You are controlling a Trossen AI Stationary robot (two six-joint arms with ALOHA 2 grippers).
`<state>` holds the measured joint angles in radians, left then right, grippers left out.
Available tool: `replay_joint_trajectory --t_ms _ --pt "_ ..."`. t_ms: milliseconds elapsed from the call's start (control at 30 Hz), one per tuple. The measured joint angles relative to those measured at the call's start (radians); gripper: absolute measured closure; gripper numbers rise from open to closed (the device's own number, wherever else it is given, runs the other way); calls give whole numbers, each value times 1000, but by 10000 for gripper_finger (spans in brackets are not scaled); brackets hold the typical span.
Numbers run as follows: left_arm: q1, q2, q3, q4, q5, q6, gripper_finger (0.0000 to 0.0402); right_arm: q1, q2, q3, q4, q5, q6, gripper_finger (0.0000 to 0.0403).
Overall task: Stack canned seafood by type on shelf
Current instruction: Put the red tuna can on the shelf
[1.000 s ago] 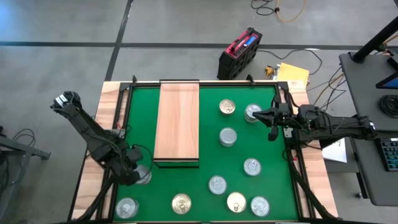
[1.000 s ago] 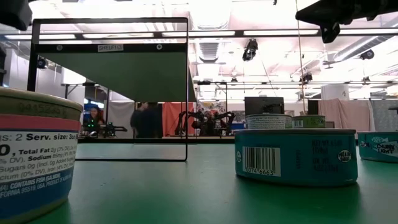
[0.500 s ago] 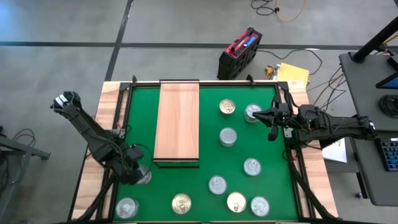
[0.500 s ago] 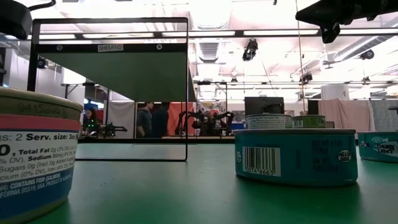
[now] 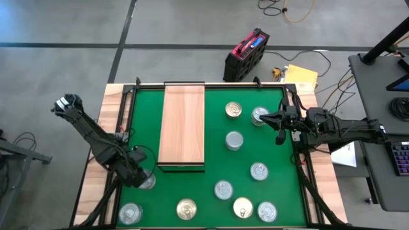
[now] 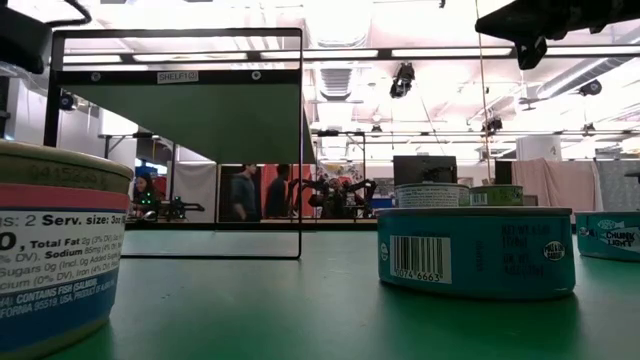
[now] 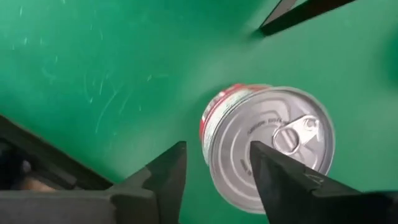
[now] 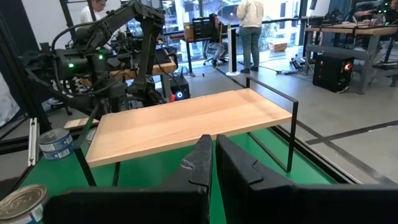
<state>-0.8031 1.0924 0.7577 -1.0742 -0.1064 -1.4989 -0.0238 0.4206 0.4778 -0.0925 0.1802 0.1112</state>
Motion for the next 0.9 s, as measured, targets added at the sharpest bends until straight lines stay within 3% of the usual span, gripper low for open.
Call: replay_joint_trajectory --t_ms 433,900 --pt "4 0 -2 2 -7 337 220 0 0 0 0 0 20 390" --pt "4 -17 -108 151 -9 358 236 0 0 0 0 0 19 390"
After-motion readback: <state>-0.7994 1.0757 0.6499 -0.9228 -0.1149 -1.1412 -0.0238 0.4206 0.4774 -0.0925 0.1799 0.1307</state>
